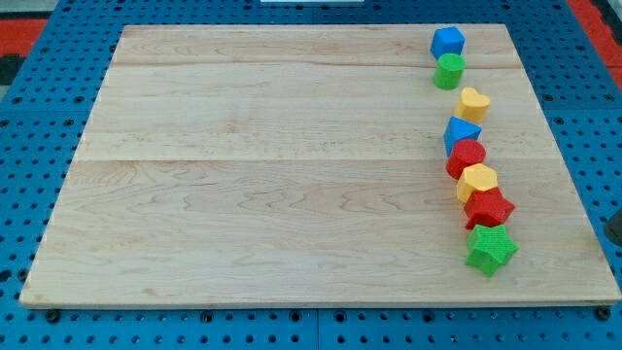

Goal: Slide your arm towards the top right

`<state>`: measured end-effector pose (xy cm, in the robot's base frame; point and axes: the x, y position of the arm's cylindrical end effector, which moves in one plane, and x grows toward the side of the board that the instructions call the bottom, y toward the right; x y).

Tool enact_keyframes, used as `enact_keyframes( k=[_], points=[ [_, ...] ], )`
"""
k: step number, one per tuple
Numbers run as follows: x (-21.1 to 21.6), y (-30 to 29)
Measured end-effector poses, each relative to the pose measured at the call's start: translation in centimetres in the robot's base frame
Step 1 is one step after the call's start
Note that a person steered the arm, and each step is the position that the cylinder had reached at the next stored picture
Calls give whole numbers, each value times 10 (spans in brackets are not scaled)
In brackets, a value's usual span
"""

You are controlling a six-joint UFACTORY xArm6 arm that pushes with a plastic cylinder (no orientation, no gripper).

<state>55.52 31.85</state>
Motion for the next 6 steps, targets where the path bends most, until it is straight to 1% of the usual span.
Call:
enact_keyframes(
  k=[1, 2, 4, 5, 6],
  points=[
    [0, 0],
    [-25, -1],
    [-135, -40],
    [-173, -39],
    [-224, -56]
  ],
)
